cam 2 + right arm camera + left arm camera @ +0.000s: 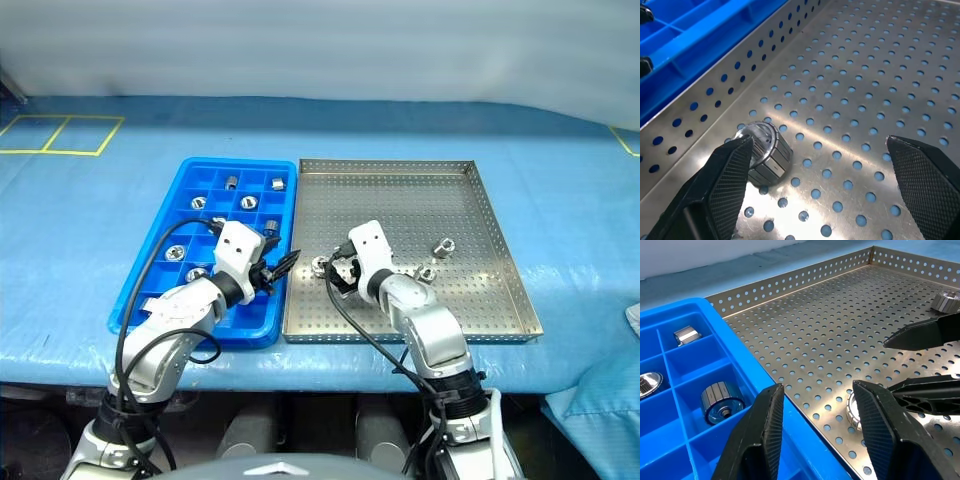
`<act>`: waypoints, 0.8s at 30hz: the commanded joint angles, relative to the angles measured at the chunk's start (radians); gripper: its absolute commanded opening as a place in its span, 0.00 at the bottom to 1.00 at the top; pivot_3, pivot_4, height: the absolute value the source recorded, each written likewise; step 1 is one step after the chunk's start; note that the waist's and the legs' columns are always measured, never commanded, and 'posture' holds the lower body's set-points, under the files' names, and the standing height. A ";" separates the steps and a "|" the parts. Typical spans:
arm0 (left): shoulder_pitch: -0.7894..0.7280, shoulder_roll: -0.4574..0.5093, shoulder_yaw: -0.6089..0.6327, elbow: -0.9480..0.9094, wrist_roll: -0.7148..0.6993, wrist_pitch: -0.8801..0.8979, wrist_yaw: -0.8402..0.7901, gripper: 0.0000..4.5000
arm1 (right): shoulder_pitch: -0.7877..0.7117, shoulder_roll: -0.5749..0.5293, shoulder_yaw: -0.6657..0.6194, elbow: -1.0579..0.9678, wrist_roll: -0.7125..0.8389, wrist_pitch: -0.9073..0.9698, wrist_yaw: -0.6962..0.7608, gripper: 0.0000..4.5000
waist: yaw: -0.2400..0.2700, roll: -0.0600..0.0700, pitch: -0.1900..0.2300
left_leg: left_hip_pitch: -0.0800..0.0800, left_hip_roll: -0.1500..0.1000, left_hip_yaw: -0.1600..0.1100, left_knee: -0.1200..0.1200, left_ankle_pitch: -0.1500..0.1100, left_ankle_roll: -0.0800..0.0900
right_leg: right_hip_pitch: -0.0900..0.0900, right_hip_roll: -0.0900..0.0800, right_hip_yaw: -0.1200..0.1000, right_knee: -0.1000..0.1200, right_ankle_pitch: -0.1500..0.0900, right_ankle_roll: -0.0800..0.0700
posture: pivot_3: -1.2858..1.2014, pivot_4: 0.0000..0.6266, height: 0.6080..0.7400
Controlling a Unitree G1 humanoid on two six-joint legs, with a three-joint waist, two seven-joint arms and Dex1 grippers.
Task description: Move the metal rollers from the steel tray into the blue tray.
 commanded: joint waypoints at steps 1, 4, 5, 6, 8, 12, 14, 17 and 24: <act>-0.004 0.005 0.018 -0.056 0.007 0.000 0.004 0.53 | -0.038 0.014 0.015 -0.047 0.003 -0.023 0.009 1.00 | 0.000 0.000 0.000 | 0.000 0.000 0.000 0.000 0.000 0.000 | 0.000 0.000 0.000 0.000 0.000 0.000 | 0.58 0.24 1.00; 0.004 0.009 0.023 -0.060 0.007 0.001 0.005 0.53 | -0.042 0.034 0.007 -0.053 0.025 -0.022 0.015 1.00 | 0.000 0.000 0.000 | 0.000 0.000 0.000 0.000 0.000 0.000 | 0.000 0.000 0.000 0.000 0.000 0.000 | 0.59 0.24 1.00; 0.006 0.011 0.024 -0.060 0.008 0.001 0.005 0.53 | -0.044 0.040 0.008 -0.046 0.029 -0.024 0.019 1.00 | 0.001 0.000 0.000 | 0.000 0.000 0.000 0.000 0.000 0.000 | 0.000 0.000 0.000 0.000 0.000 0.000 | 0.59 0.24 1.00; 0.006 0.011 0.025 -0.060 0.009 0.002 0.005 0.53 | -0.047 0.044 0.009 -0.034 0.030 -0.028 0.023 1.00 | 0.001 0.000 0.000 | 0.000 0.000 0.000 0.000 0.000 0.000 | 0.000 0.000 0.000 0.000 0.000 0.000 | 0.59 0.24 1.00; 0.001 0.010 0.029 -0.060 0.009 0.003 0.008 0.53 | -0.056 0.059 0.008 0.018 0.036 -0.044 0.037 1.00 | 0.001 0.000 0.000 | 0.000 0.000 0.000 0.000 0.000 0.000 | 0.000 0.000 0.000 0.000 0.000 0.000 | 0.59 0.24 1.00; -0.003 0.012 0.032 -0.062 0.013 0.004 0.011 0.53 | -0.069 0.086 0.012 0.144 0.027 -0.077 0.044 1.00 | 0.001 0.000 0.000 | 0.000 0.000 0.000 0.000 0.000 0.000 | 0.000 0.000 0.000 0.000 0.000 0.000 | 0.59 0.24 1.00; 0.000 0.014 0.034 -0.067 0.013 0.006 0.014 0.53 | -0.072 0.095 0.009 0.178 0.021 -0.089 0.037 1.00 | 0.002 0.000 0.000 | 0.000 0.000 0.000 0.000 0.000 0.000 | 0.000 0.000 0.000 0.000 0.000 0.000 | 0.59 0.24 1.00; 0.007 0.017 0.038 -0.071 0.013 0.007 0.017 0.53 | -0.073 0.101 0.004 0.204 0.017 -0.100 0.032 1.00 | 0.001 0.000 0.000 | 0.000 0.000 0.000 -0.001 0.000 0.000 | 0.000 0.000 0.000 0.000 0.000 0.000 | 0.59 0.24 1.00; 0.013 0.017 0.040 -0.081 0.015 0.007 0.028 0.54 | -0.063 0.100 -0.004 0.188 0.006 -0.118 0.021 0.79 | 0.007 0.000 0.000 | 0.000 0.000 -0.001 -0.001 0.000 0.000 | 0.000 0.000 -0.001 0.000 0.000 0.000 | 0.60 0.24 1.00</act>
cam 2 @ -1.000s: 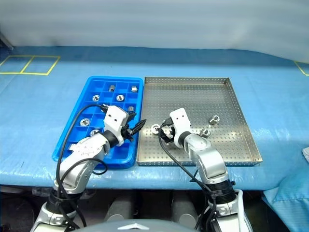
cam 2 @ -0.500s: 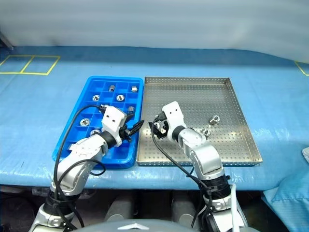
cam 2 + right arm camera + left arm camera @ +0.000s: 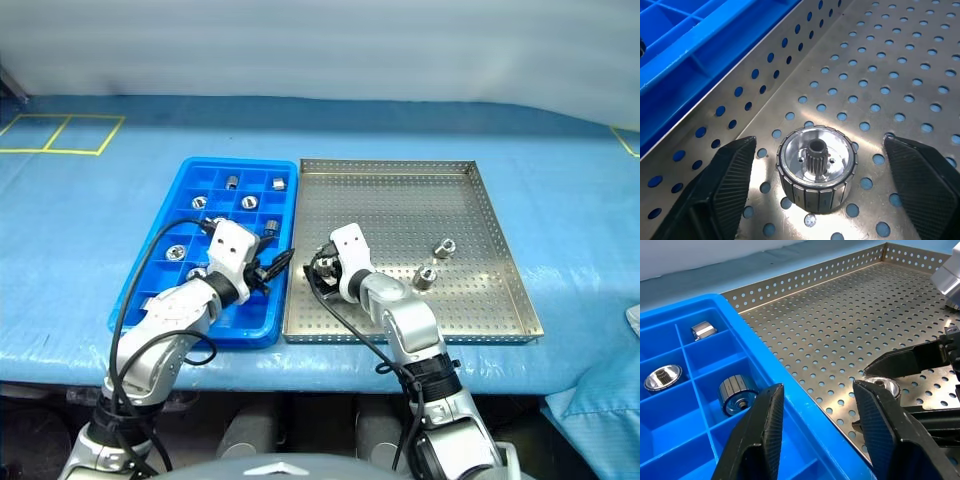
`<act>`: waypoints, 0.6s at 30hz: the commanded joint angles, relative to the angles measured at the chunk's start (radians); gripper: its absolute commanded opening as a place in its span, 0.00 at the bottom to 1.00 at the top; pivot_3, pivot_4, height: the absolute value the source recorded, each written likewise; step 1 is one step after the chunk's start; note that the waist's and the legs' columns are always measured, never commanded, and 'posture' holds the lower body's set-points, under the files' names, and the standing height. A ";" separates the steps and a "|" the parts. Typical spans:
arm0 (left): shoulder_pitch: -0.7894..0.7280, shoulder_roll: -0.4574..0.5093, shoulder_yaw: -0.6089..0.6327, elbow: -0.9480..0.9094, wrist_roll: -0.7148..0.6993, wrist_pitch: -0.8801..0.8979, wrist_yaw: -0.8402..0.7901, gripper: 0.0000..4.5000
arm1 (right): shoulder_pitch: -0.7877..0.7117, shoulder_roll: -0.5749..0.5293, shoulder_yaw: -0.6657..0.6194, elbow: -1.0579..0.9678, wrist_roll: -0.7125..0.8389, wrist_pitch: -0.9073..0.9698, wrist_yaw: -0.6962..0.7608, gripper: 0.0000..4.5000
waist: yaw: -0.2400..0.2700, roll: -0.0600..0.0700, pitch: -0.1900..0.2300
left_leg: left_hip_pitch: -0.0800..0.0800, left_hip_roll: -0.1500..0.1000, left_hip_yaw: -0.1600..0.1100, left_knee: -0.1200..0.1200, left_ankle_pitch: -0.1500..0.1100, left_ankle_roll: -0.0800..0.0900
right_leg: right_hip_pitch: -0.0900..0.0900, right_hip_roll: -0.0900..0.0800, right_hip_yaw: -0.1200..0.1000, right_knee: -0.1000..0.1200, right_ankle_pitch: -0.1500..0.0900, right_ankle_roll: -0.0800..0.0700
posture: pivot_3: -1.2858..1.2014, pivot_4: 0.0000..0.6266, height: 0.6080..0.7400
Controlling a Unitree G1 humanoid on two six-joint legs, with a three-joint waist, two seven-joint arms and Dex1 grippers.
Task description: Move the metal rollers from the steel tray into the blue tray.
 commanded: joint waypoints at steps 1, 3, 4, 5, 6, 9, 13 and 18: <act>-0.003 0.005 0.024 -0.056 0.010 -0.010 0.006 0.54 | -0.008 -0.003 -0.016 -0.039 -0.005 -0.027 -0.008 0.71 | 0.002 0.000 0.000 | 0.000 0.000 0.000 0.000 0.000 0.000 | 0.000 0.000 0.000 0.000 0.000 0.000 | 0.60 0.24 1.00; 0.000 -0.001 0.028 -0.057 0.014 -0.017 0.010 0.54 | -0.004 -0.012 -0.013 -0.051 -0.009 -0.025 -0.008 0.57 | 0.004 0.000 0.000 | 0.000 0.000 0.000 0.000 0.000 0.000 | 0.000 0.000 0.000 0.000 0.000 0.000 | 0.60 0.24 1.00; 0.001 -0.004 0.030 -0.057 0.014 -0.017 0.011 0.54 | -0.003 -0.017 -0.011 -0.056 -0.011 -0.023 -0.008 0.50 | 0.005 0.000 0.000 | 0.000 0.000 0.000 0.000 0.000 0.000 | 0.000 0.000 0.000 0.000 0.000 0.000 | 0.60 0.24 1.00; 0.002 -0.006 0.031 -0.057 0.014 -0.018 0.011 0.54 | -0.001 -0.020 -0.010 -0.059 -0.013 -0.022 -0.008 0.50 | 0.006 0.000 0.000 | 0.000 0.000 0.000 0.000 0.000 0.000 | 0.000 0.000 0.000 0.000 0.000 0.000 | 0.60 0.24 1.00; 0.003 -0.007 0.031 -0.057 0.014 -0.018 0.011 0.54 | 0.000 -0.024 -0.010 -0.063 -0.014 -0.020 -0.010 0.50 | 0.007 0.000 0.000 | 0.000 0.000 0.000 0.000 0.000 0.000 | 0.000 0.000 0.000 0.000 0.000 0.000 | 0.60 0.24 1.00; 0.007 -0.012 0.030 -0.055 0.016 -0.022 0.010 0.54 | 0.000 -0.029 -0.017 -0.071 -0.015 -0.016 -0.017 0.50 | 0.010 0.000 0.000 | 0.000 0.000 0.000 0.000 0.000 0.000 | 0.000 0.000 0.000 0.000 0.000 0.000 | 0.60 0.24 1.00; 0.012 -0.023 0.031 -0.056 0.013 -0.034 0.011 0.54 | -0.001 -0.038 -0.034 -0.076 -0.025 -0.018 -0.034 0.50 | 0.017 0.000 0.000 | 0.000 0.000 0.000 0.000 0.000 0.000 | 0.000 0.000 0.000 0.000 0.000 0.000 | 0.60 0.24 1.00; 0.021 -0.030 0.033 -0.056 0.013 -0.048 0.011 0.54 | -0.021 -0.048 -0.071 -0.071 -0.006 0.015 -0.030 0.42 | 0.023 0.000 0.000 | 0.000 0.000 0.000 0.000 0.000 0.000 | 0.000 0.000 0.000 -0.001 0.000 0.000 | 0.60 0.24 1.00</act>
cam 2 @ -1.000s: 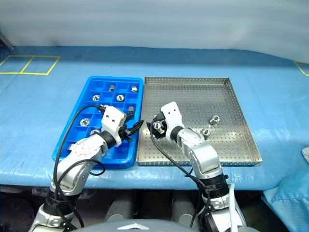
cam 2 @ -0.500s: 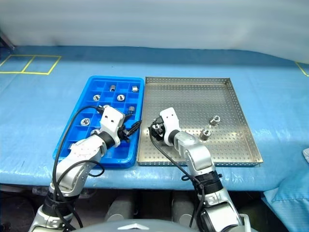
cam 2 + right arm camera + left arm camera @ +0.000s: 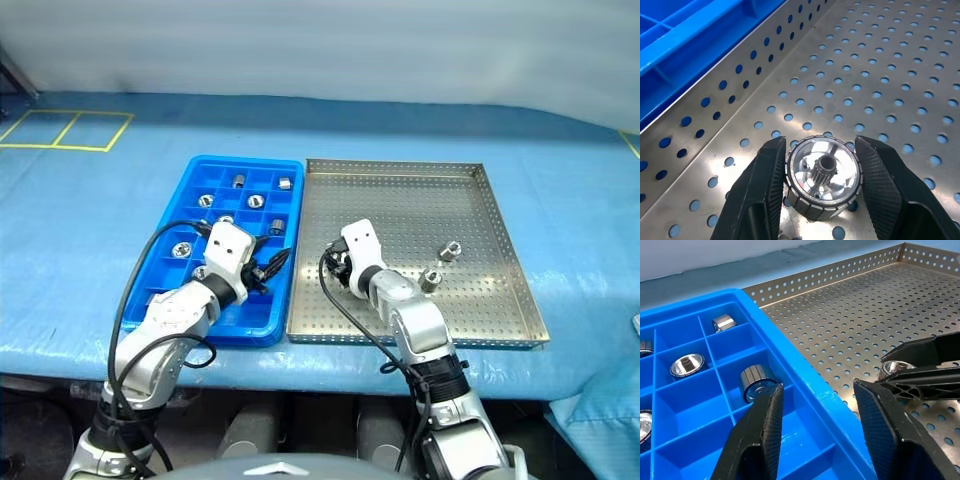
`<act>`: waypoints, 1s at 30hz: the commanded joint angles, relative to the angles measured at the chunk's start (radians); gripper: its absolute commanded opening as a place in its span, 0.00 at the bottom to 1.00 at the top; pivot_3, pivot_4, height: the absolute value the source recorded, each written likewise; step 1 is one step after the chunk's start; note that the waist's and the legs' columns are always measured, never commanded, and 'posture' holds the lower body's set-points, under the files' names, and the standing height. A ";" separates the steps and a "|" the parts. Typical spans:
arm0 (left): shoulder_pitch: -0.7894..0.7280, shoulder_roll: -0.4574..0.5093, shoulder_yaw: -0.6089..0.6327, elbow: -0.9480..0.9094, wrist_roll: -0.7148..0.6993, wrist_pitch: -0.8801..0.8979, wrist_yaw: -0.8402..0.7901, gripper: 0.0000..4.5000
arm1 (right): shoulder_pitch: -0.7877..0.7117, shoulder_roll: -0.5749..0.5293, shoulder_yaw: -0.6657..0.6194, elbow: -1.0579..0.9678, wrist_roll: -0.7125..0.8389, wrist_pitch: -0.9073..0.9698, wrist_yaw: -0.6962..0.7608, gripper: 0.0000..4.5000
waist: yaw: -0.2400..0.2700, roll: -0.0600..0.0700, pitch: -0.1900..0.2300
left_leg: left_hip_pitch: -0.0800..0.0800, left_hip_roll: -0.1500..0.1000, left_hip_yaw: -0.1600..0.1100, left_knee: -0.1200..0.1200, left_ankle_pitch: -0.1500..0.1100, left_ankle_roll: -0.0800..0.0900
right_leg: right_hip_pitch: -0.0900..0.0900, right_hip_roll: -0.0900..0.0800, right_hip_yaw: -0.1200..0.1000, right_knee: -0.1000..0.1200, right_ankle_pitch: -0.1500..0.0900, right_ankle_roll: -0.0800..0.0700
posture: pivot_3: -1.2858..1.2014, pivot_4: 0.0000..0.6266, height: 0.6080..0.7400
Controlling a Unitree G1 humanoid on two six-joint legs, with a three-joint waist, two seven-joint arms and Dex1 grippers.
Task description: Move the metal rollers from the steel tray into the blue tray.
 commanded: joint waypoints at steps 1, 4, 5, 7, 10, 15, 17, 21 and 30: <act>0.003 -0.005 0.016 -0.049 0.000 -0.030 0.001 0.54 | -0.028 -0.007 -0.030 -0.033 0.016 0.022 0.006 0.38 | 0.001 0.000 0.000 | 0.000 0.000 0.000 0.000 0.000 0.000 | 0.000 0.000 0.000 0.000 0.000 0.000 | 0.60 0.24 1.00; 0.008 -0.004 0.017 -0.052 0.001 -0.032 0.001 0.54 | -0.027 -0.003 -0.028 -0.016 0.008 0.028 0.001 0.38 | 0.001 0.000 0.000 | 0.000 0.000 0.000 0.000 0.000 0.000 | 0.000 0.000 0.000 0.000 0.000 0.000 | 0.60 0.24 1.00; 0.008 -0.003 0.019 -0.054 0.000 -0.032 0.000 0.54 | -0.026 -0.003 -0.027 -0.017 0.005 0.028 -0.003 0.38 | 0.001 0.000 0.000 | 0.000 0.000 0.000 0.000 0.000 0.000 | 0.000 0.000 0.000 0.000 0.000 0.000 | 0.60 0.24 1.00; 0.006 0.000 0.023 -0.057 -0.001 -0.030 -0.001 0.54 | -0.028 -0.001 -0.028 -0.027 0.005 0.030 -0.004 0.38 | 0.001 0.000 0.000 | 0.000 0.000 0.000 0.000 0.000 0.000 | 0.000 0.000 0.000 0.000 0.000 0.000 | 0.61 0.24 1.00; 0.010 0.002 0.024 -0.065 -0.002 -0.028 -0.003 0.54 | -0.036 -0.001 -0.035 -0.029 0.005 0.029 -0.005 0.38 | 0.001 0.000 0.000 | 0.000 0.000 0.000 0.000 0.000 0.000 | 0.000 0.000 0.000 0.000 0.000 0.000 | 0.61 0.24 1.00; 0.039 0.010 0.040 -0.121 -0.016 -0.011 -0.007 0.54 | -0.075 -0.003 -0.056 -0.058 0.015 0.023 -0.007 0.38 | 0.003 0.000 0.000 | 0.000 0.000 0.000 -0.001 0.000 0.000 | 0.000 0.000 0.000 0.000 0.000 0.000 | 0.62 0.24 1.00; 0.055 0.013 0.049 -0.151 -0.018 0.000 -0.004 0.54 | -0.103 -0.005 -0.055 -0.074 0.027 0.026 0.012 0.38 | 0.006 0.001 0.001 | 0.000 0.000 0.000 -0.001 0.000 0.000 | -0.001 0.000 0.000 0.000 0.000 0.000 | 0.63 0.24 1.00; 0.107 0.014 0.067 -0.214 -0.011 0.021 0.019 0.54 | -0.169 -0.006 -0.024 -0.083 0.041 0.021 0.062 0.38 | 0.015 0.001 0.001 | 0.000 0.001 0.000 -0.001 0.000 0.000 | -0.001 0.000 0.000 0.000 -0.001 -0.001 | 0.65 0.24 1.00; 0.237 0.006 0.104 -0.313 0.016 0.036 0.083 0.54 | -0.281 0.048 0.077 0.066 0.019 -0.090 0.152 0.38 | 0.062 0.001 0.001 | 0.000 0.001 -0.003 -0.005 0.000 0.000 | -0.001 0.000 -0.004 0.000 -0.002 -0.004 | 0.69 0.24 1.00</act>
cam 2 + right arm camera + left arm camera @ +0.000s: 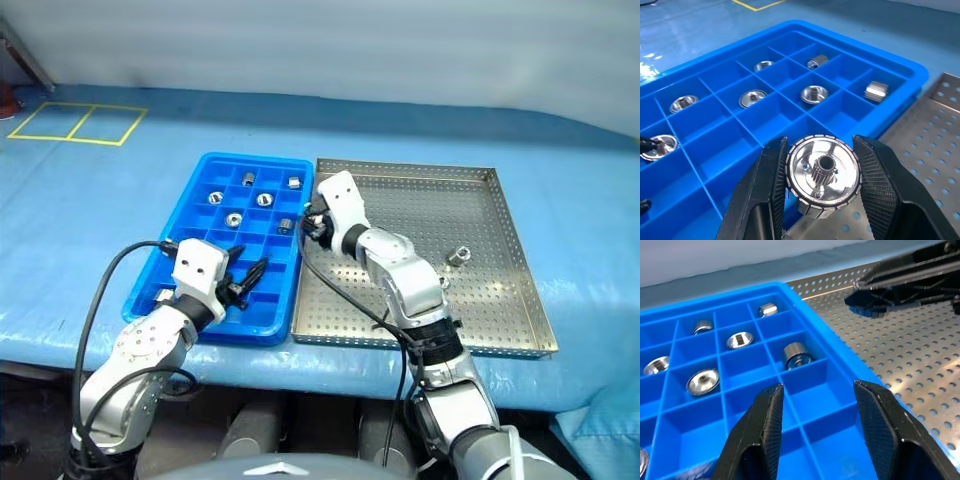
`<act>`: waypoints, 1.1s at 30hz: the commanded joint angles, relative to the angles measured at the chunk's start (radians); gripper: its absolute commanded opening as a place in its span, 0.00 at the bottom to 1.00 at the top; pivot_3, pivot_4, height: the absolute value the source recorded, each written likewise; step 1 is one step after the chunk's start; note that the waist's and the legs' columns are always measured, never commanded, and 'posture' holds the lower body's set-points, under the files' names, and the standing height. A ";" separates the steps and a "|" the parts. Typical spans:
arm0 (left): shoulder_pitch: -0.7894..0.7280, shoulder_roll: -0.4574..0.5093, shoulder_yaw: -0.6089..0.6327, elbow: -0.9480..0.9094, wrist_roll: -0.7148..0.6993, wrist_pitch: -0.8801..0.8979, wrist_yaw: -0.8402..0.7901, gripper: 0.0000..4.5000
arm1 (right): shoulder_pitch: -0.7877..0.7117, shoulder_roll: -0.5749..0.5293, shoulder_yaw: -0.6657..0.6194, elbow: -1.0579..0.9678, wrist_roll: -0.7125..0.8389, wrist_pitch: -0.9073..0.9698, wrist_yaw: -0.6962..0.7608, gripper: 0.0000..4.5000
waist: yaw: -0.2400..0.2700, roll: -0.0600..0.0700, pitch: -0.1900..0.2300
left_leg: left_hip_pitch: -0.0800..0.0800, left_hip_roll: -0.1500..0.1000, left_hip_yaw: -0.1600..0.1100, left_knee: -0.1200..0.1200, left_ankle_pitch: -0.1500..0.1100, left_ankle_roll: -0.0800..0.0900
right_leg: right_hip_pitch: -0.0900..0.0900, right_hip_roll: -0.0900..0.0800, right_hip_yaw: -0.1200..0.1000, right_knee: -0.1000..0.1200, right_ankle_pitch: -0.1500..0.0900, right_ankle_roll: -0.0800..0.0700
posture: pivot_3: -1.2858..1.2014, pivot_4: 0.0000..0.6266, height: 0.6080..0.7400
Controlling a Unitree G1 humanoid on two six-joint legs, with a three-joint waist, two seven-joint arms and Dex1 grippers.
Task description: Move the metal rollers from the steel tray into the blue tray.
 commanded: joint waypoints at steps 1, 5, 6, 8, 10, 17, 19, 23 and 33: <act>0.027 -0.005 0.017 -0.084 0.011 -0.007 0.027 0.54 | -0.034 0.017 0.026 0.043 -0.011 -0.074 0.028 0.38 | 0.017 0.000 0.000 | 0.000 0.000 0.000 0.000 0.000 0.000 | 0.000 0.000 0.000 0.000 0.000 0.000 | 0.69 0.24 1.00; 0.073 -0.015 0.022 -0.114 0.019 -0.014 0.050 0.54 | -0.057 0.042 0.037 0.125 -0.011 -0.124 0.061 0.38 | 0.049 0.000 0.000 | 0.000 0.000 -0.001 -0.002 0.000 0.000 | 0.000 0.000 -0.001 -0.001 -0.001 -0.001 | 0.71 0.24 1.00; 0.079 -0.017 0.021 -0.117 0.020 -0.017 0.053 0.54 | -0.064 0.047 0.037 0.147 -0.013 -0.138 0.067 0.38 | 0.055 0.000 0.000 | 0.000 0.000 -0.001 -0.003 0.000 0.000 | -0.001 0.000 -0.001 -0.001 -0.001 -0.001 | 0.71 0.24 1.00; 0.090 -0.021 0.019 -0.122 0.023 -0.022 0.060 0.54 | -0.079 0.056 0.041 0.195 -0.017 -0.161 0.080 0.38 | 0.068 0.000 0.000 | 0.000 0.000 -0.001 -0.003 0.000 0.000 | -0.001 0.000 -0.001 -0.001 -0.001 -0.002 | 0.72 0.24 1.00; 0.099 -0.022 0.018 -0.126 0.024 -0.023 0.066 0.54 | -0.093 0.065 0.046 0.233 -0.021 -0.177 0.092 0.38 | 0.080 0.000 0.000 | 0.000 0.000 -0.001 -0.005 0.000 0.000 | -0.002 0.000 -0.002 -0.001 -0.001 -0.002 | 0.72 0.24 1.00; 0.115 -0.018 -0.006 -0.136 0.023 -0.021 0.067 0.54 | -0.126 0.092 0.044 0.313 -0.032 -0.206 0.114 0.38 | 0.125 0.000 0.000 | -0.002 0.000 -0.001 -0.013 0.002 -0.004 | -0.008 0.000 -0.002 0.000 -0.003 -0.005 | 0.73 0.24 1.00; 0.117 -0.020 -0.013 -0.135 0.025 -0.022 0.070 0.54 | -0.132 0.099 0.041 0.331 -0.034 -0.204 0.113 0.38 | 0.141 0.000 0.000 | -0.004 0.001 0.000 -0.014 0.002 -0.004 | -0.011 0.001 -0.003 0.001 -0.003 -0.004 | 0.73 0.24 1.00; 0.115 -0.019 -0.017 -0.129 0.025 -0.022 0.072 0.54 | -0.132 0.097 0.040 0.351 -0.047 -0.200 0.108 0.38 | 0.175 0.000 0.000 | -0.007 0.002 -0.002 -0.014 0.002 -0.006 | -0.015 0.003 -0.004 0.001 -0.002 -0.004 | 0.73 0.24 1.00; 0.095 -0.013 -0.028 -0.107 0.016 -0.021 0.055 0.54 | -0.096 0.084 0.030 0.270 -0.070 -0.224 0.098 0.74 | 0.207 0.000 0.000 | -0.008 0.003 -0.002 -0.013 0.005 -0.012 | -0.015 0.003 -0.004 0.001 -0.003 -0.005 | 0.72 0.24 1.00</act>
